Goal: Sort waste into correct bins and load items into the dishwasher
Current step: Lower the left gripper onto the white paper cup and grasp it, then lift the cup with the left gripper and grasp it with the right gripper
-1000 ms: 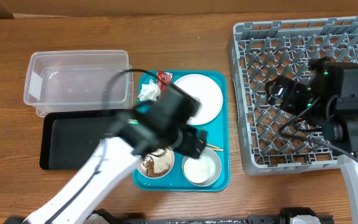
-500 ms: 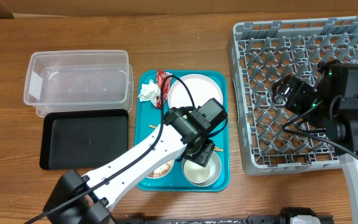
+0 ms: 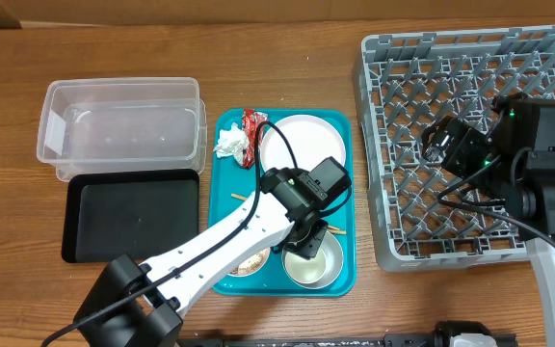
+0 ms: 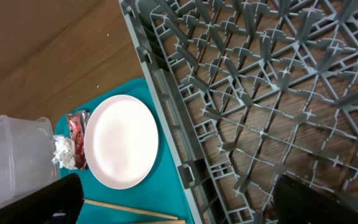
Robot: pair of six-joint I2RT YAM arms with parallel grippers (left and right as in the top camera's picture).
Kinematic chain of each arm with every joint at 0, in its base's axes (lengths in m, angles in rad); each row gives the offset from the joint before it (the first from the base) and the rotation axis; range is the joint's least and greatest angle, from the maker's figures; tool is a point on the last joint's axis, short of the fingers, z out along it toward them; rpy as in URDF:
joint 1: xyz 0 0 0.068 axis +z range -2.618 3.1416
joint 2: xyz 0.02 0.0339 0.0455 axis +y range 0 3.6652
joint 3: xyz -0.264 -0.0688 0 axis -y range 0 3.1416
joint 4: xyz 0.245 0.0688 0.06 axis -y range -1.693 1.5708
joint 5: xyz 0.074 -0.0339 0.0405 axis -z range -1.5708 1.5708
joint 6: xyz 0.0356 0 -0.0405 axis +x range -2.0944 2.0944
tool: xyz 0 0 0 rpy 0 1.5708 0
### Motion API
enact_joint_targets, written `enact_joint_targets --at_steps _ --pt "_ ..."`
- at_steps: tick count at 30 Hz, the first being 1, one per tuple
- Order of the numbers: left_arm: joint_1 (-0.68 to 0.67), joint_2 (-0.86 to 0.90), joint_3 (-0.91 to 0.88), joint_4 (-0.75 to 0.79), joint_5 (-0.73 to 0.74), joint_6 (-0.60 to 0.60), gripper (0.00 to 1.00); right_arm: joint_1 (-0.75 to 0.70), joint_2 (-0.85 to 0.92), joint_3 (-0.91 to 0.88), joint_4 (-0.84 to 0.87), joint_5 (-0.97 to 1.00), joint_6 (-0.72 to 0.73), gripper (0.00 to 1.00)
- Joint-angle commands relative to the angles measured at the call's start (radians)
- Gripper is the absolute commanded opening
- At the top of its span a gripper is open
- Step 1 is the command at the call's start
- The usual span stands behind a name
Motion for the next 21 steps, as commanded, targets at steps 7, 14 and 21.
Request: enact_joint_targets --at_steps 7,14,21 --pt "0.000 0.009 -0.056 0.013 0.000 -0.071 0.20 -0.004 -0.003 0.024 0.005 0.007 0.008 1.00" --pt "0.041 -0.003 0.049 -0.058 0.023 -0.066 0.04 -0.004 -0.003 0.024 0.004 0.006 0.008 1.00" --pt "0.202 -0.071 0.257 -0.190 0.151 -0.010 0.04 -0.004 -0.004 0.024 0.001 0.006 0.008 1.00"
